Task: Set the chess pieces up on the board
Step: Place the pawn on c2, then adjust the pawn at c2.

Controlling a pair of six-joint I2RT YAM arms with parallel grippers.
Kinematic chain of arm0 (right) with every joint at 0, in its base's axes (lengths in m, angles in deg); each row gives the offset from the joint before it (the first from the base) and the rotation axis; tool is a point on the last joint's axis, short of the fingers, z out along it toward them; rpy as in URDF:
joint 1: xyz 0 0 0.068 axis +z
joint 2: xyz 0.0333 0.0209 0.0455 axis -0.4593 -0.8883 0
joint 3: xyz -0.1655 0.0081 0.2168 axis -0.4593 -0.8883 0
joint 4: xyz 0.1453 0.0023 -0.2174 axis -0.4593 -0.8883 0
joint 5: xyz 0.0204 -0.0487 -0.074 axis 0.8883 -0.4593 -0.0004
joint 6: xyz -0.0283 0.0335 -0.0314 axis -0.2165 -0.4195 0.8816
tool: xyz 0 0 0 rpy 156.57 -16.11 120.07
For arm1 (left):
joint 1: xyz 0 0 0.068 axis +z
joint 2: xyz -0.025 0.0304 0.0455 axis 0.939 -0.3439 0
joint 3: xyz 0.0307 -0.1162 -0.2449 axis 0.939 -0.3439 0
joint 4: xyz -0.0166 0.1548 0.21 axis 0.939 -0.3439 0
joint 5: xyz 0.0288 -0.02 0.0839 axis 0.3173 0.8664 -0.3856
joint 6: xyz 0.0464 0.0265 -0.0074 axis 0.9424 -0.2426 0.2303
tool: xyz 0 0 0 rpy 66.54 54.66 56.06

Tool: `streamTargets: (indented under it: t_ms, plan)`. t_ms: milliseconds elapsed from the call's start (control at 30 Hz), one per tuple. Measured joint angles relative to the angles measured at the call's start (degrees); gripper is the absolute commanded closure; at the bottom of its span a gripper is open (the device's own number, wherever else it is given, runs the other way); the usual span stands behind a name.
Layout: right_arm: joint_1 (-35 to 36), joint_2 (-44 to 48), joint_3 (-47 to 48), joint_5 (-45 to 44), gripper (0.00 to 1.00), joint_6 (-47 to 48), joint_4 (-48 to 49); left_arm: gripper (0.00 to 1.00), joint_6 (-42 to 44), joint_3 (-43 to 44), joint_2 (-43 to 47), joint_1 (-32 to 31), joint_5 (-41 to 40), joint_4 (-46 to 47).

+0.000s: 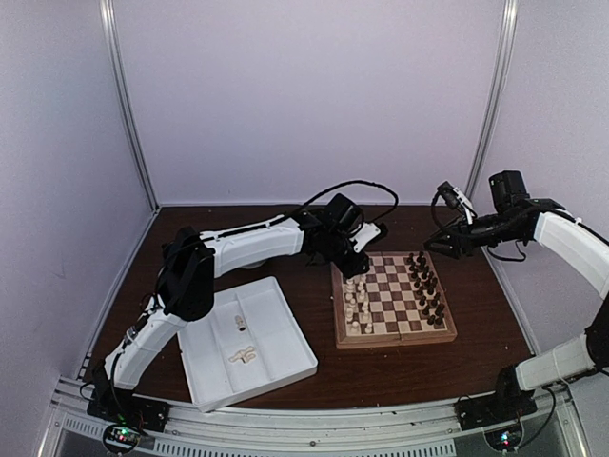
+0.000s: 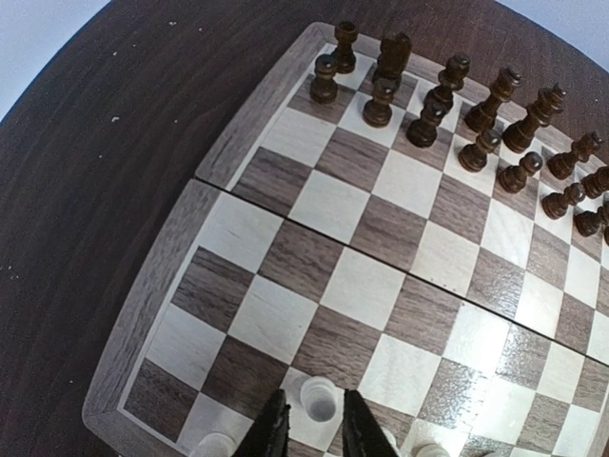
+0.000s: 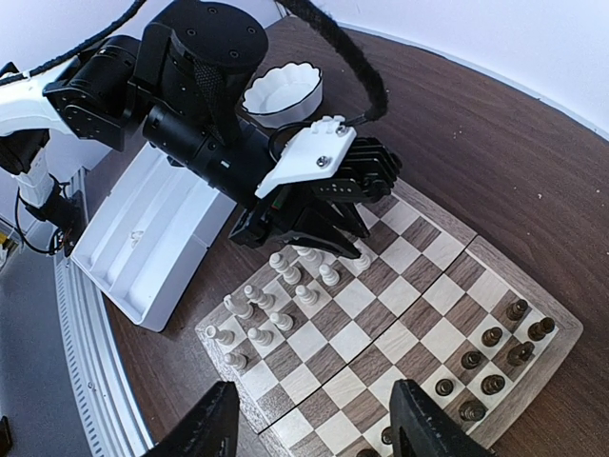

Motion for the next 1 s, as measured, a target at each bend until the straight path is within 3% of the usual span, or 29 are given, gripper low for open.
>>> streamTargets:
  t_ms: [333, 533, 733, 833, 1000]
  plan:
    - [0.07, -3.32, 2.71, -3.34, 0.48, 2.38, -1.84, 0.63, 0.04, -1.22, 3.56, 0.02, -0.44, -0.15]
    - [3.61, -12.0, 10.12, -10.45, 0.49, 5.73, -4.09, 0.53, 0.13, -10.14, 20.28, 1.14, -4.24, -0.61]
    - [9.7, -24.7, 19.76, -16.22, 0.51, 8.07, -6.93, 0.56, -2.29, -13.88, 34.36, 5.81, -9.73, -1.29]
    - [12.76, -31.45, 25.2, -18.14, 0.52, 8.96, -8.22, 0.57, -5.68, -21.0, 39.34, 10.19, -8.26, -1.97]
    - [16.9, -39.74, 31.87, -20.11, 0.51, 9.46, -10.71, 0.57, -10.12, -44.68, 48.3, 18.93, -7.37, -0.96]
